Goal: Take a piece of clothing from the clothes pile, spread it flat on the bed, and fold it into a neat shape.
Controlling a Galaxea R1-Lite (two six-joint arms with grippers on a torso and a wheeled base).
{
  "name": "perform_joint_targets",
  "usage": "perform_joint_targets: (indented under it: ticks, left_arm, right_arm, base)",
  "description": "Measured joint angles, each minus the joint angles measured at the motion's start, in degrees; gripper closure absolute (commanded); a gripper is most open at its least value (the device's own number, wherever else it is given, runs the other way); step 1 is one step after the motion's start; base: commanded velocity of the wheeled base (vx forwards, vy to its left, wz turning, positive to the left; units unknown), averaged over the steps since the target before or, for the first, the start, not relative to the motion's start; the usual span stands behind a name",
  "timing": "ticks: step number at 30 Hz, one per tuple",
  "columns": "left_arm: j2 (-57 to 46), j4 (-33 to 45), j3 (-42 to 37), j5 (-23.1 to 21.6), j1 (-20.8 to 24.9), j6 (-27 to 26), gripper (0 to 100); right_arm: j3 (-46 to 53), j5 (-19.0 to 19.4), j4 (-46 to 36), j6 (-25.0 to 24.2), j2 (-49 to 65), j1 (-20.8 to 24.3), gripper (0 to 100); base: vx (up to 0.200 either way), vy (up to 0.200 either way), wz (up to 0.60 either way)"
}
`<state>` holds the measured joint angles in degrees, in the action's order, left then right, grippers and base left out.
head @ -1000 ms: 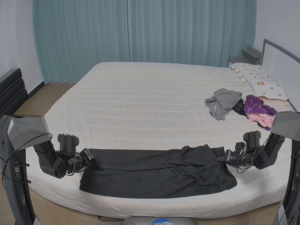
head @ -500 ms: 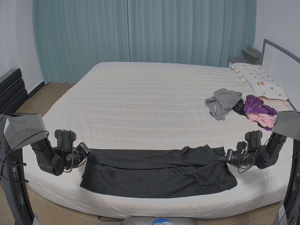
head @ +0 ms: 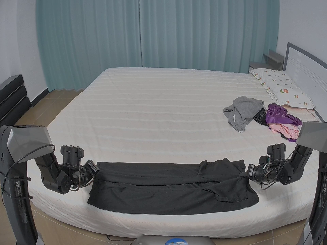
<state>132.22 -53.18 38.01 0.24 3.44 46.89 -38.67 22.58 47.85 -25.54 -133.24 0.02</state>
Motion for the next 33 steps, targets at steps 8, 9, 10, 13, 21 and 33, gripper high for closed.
perform_joint_targets:
  ticks: [8,9,10,13,21,33]
  left_arm:
    - [0.59,0.24,-0.17,0.0,0.09,-0.46,100]
    - [0.61,0.24,-0.3,0.0,0.09,-0.71,0]
    - [0.61,0.24,-0.44,0.0,0.09,-0.85,0]
    - [0.61,0.27,-0.85,-0.04,0.22,-0.93,0]
    - [0.3,0.24,-0.5,-0.15,0.04,-0.93,0]
    - [2.43,4.38,10.56,-0.2,-0.9,-7.34,0]
  right_arm:
    - [0.33,-0.28,-0.23,0.3,-0.2,0.13,100]
    - [0.39,-0.46,-0.26,0.56,-0.22,0.18,100]
    - [0.44,-0.57,-0.3,0.88,-0.22,0.22,100]
    - [0.57,-0.72,-0.72,1.79,-0.28,0.28,0]
    - [0.24,-0.55,-0.3,1.18,0.5,-0.49,0]
    - [-3.97,-0.5,-0.69,-2.21,1.1,-4.13,0]
  base:
    - [0.0,0.0,0.0]
    - [0.0,0.0,0.0]
    - [0.0,0.0,0.0]
    - [0.0,0.0,0.0]
    - [0.0,0.0,0.0]
    - [0.0,0.0,0.0]
